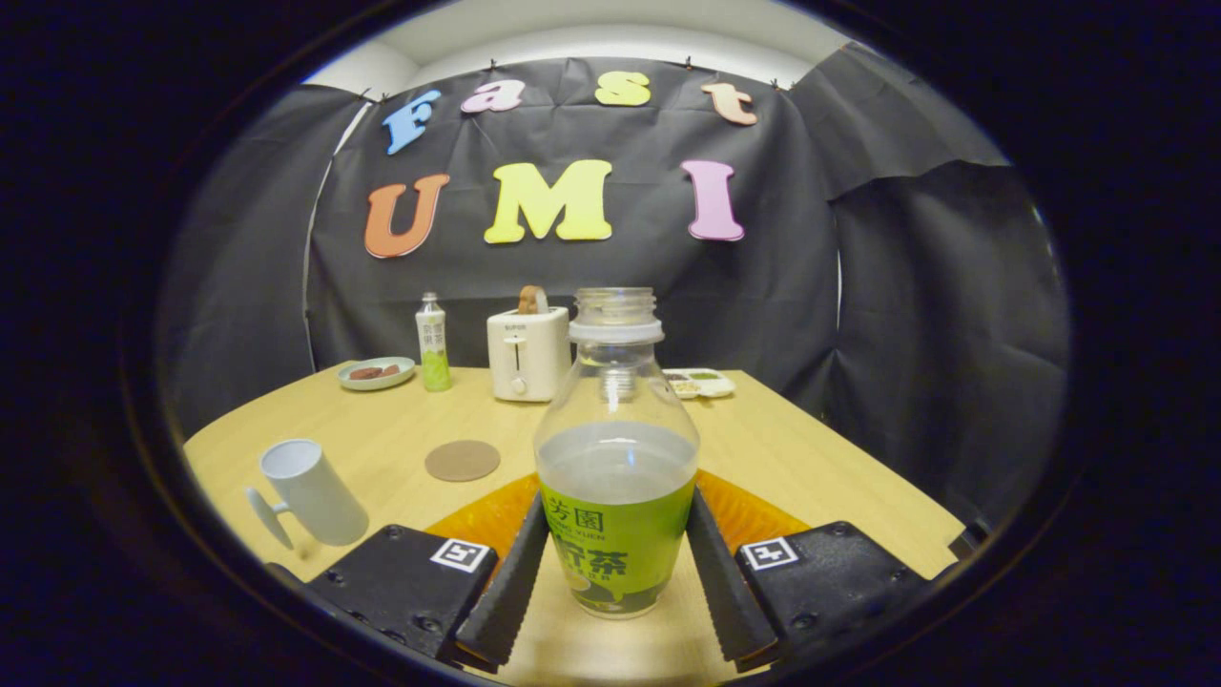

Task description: Take the bottle from table, then pour the juice into the cup, finally place the bottle on the coaster

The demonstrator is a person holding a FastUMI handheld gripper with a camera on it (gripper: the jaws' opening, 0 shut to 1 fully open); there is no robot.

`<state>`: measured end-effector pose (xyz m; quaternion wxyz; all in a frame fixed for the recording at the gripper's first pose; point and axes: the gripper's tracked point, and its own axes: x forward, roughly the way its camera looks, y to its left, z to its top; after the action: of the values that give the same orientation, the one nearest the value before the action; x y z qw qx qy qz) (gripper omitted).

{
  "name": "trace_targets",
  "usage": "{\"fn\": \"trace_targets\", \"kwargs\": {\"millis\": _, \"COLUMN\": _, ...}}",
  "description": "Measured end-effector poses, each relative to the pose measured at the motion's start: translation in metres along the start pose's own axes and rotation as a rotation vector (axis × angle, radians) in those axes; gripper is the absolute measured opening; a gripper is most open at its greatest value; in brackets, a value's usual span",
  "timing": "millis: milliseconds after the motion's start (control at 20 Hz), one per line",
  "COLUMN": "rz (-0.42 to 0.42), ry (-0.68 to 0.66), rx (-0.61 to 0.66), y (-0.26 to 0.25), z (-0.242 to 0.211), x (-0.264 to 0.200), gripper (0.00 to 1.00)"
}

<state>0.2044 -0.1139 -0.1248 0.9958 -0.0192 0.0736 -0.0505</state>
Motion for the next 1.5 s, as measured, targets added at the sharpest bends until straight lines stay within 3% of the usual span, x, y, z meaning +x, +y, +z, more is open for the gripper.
{"fn": "trace_targets", "kwargs": {"millis": 450, "rz": -0.074, "ry": -0.069, "rx": -0.143, "y": -0.009, "z": 0.032, "x": -0.038, "gripper": 0.81}}
{"fn": "trace_targets", "kwargs": {"millis": 850, "rz": -0.139, "ry": -0.043, "rx": -0.212, "y": -0.009, "z": 0.046, "x": -0.044, "gripper": 0.81}}
{"fn": "trace_targets", "kwargs": {"millis": 1250, "rz": -0.128, "ry": -0.053, "rx": -0.334, "y": 0.032, "z": 0.072, "x": -0.041, "gripper": 0.81}}
{"fn": "trace_targets", "kwargs": {"millis": 1500, "rz": -0.263, "ry": -0.115, "rx": -0.522, "y": 0.025, "z": 0.098, "x": -0.041, "gripper": 0.81}}
